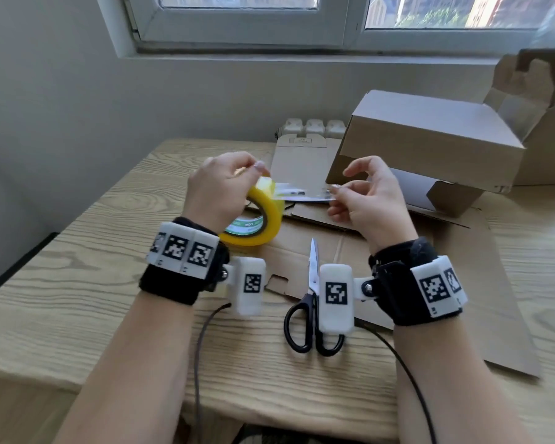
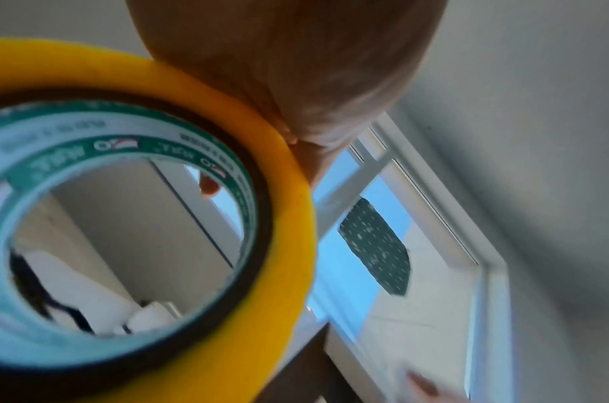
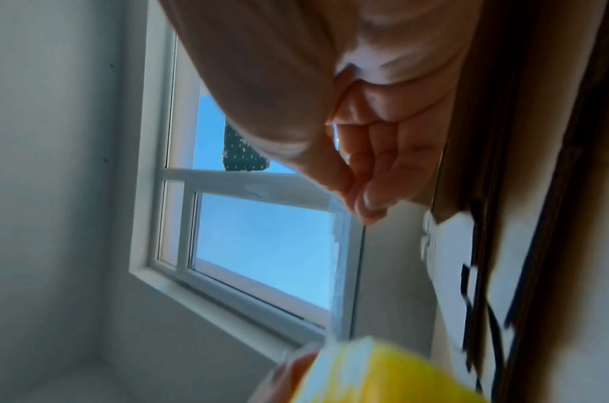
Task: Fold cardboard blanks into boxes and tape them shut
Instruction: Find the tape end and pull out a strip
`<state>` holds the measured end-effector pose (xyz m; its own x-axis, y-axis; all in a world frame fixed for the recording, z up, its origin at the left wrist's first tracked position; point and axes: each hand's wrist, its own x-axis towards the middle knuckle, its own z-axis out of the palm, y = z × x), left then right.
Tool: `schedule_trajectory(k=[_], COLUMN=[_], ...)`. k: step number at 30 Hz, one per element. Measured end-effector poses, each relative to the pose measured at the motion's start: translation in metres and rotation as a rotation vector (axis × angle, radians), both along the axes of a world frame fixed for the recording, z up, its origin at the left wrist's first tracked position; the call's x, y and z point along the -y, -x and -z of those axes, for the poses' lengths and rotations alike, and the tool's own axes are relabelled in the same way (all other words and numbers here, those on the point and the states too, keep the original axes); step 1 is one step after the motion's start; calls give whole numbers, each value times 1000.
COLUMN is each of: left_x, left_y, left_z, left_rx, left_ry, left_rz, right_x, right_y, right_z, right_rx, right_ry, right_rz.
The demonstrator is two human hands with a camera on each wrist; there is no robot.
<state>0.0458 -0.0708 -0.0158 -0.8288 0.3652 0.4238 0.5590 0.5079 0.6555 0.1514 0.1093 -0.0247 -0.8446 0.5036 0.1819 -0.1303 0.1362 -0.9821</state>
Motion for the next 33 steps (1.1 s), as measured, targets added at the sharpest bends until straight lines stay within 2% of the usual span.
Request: schedule_trajectory(k=[3, 6, 10, 13, 17, 20, 22, 24, 28, 29, 33], left_x=[15, 26, 29, 13, 2, 4, 6, 12, 36, 39, 27], left_y=[16, 29, 25, 6, 5, 3, 5, 12, 27, 27, 20], left_z=[1, -5, -13, -18, -14, -12, -11, -11, -12, -12, -14], left_rx=[123, 201, 126, 57, 104, 29, 3, 39, 244, 239, -27], left_ry=[-83, -117, -150, -133, -11, 163, 200, 148, -110, -120, -66], left_rz=[57, 28, -127, -281, -354, -337, -308, -301, -289, -303, -352], right_x=[-15, -21, -19, -13, -10, -11, -15, -24, -53, -58, -65], right_y=[-1, 0, -2, -7, -21, -31, -36, -42, -67, -72, -78], right_z=[2, 4, 3, 4, 7, 3, 0, 0, 11, 14, 20], right_rx=[77, 143, 184, 130, 109, 103, 103, 109, 153, 156, 144], right_ry=[9, -10, -8, -77, -107, -11, 28, -2, -29, -20, -34], right_rz=[69, 107, 93, 103, 112, 61, 68, 133, 254, 265, 269])
